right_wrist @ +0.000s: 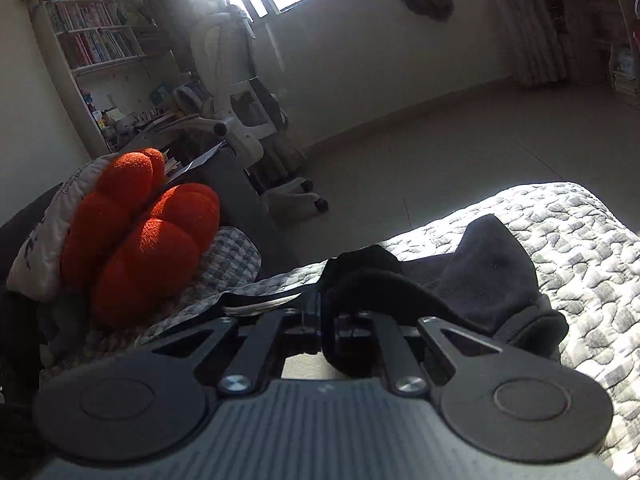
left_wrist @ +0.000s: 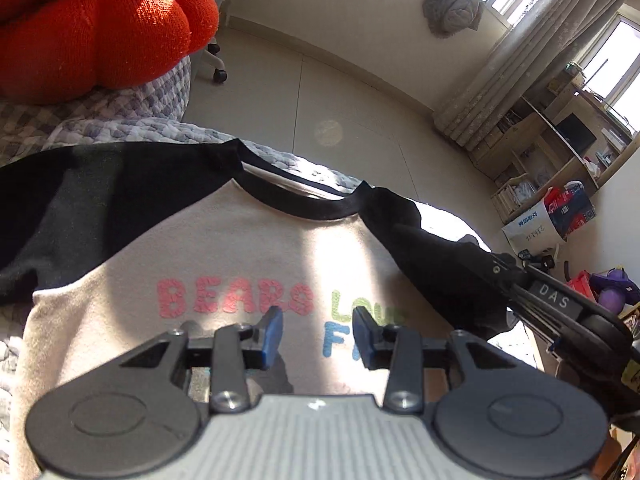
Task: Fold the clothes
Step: 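Release the black fabric and move both grippers over the printed bear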
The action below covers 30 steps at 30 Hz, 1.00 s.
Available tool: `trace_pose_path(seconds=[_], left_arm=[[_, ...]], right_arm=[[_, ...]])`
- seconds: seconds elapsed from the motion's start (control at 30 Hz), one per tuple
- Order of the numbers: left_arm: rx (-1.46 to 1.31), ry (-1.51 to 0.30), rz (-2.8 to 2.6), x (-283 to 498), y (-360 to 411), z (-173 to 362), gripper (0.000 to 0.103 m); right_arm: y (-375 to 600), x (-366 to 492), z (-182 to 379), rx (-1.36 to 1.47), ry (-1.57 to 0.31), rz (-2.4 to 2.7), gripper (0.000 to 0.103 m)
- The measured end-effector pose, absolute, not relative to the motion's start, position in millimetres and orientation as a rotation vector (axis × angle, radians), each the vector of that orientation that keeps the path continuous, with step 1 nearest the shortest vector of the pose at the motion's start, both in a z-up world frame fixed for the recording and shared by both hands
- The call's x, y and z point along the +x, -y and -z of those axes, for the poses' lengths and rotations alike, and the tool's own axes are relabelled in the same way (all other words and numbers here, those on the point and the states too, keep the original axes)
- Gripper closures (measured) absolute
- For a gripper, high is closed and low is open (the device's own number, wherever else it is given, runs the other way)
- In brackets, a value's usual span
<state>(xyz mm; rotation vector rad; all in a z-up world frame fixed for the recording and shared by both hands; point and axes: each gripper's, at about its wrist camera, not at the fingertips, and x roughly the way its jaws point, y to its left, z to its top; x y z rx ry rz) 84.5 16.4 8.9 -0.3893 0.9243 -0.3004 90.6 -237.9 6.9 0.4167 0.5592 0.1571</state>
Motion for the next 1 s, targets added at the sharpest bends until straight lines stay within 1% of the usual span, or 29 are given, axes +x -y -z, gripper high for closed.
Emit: trace_pose_path(seconds=[0.1, 0.17, 0.3, 0.33, 0.37, 0.4, 0.43, 0.47, 0.6, 0.73, 0.83, 1.0], left_arm=[[-0.422, -0.921, 0.300, 69, -27, -9, 0.061], [-0.443, -0.900, 0.311, 62, -31, -6, 0.058], [-0.476, -0.830, 0.319, 54, -37, 6, 0.057], [-0.477, -0.825, 0.305, 56, -37, 7, 0.057], [-0.475, -0.810, 0.292, 57, -37, 9, 0.056], [-0.467, -0.803, 0.284, 57, -37, 10, 0.054], [-0.456, -0.803, 0.278, 57, -36, 10, 0.050], [-0.446, -0.802, 0.272, 57, -36, 11, 0.049], [-0.414, -0.803, 0.247, 58, -38, 12, 0.046], [-0.421, -0.806, 0.237, 58, -43, 11, 0.045], [-0.434, -0.804, 0.235, 57, -46, 9, 0.046], [-0.462, -0.798, 0.244, 57, -46, 8, 0.045]], right_arm=[[229, 94, 9, 0.449, -0.649, -0.146, 0.093], [228, 98, 22, 0.483, -0.723, -0.131, 0.090], [240, 90, 25, 0.538, -0.725, -0.152, 0.088], [241, 88, 22, 0.541, -0.736, -0.163, 0.082], [244, 85, 20, 0.552, -0.743, -0.178, 0.065], [248, 79, 19, 0.570, -0.737, -0.201, 0.054], [251, 73, 18, 0.588, -0.731, -0.223, 0.035], [257, 71, 15, 0.599, -0.732, -0.220, 0.033], [279, 60, 4, 0.645, -0.735, -0.207, 0.033], [320, 50, 2, 0.834, -0.684, -0.110, 0.033], [335, 50, 3, 0.867, -0.624, 0.012, 0.033], [341, 69, 8, 0.826, -0.557, 0.089, 0.039]])
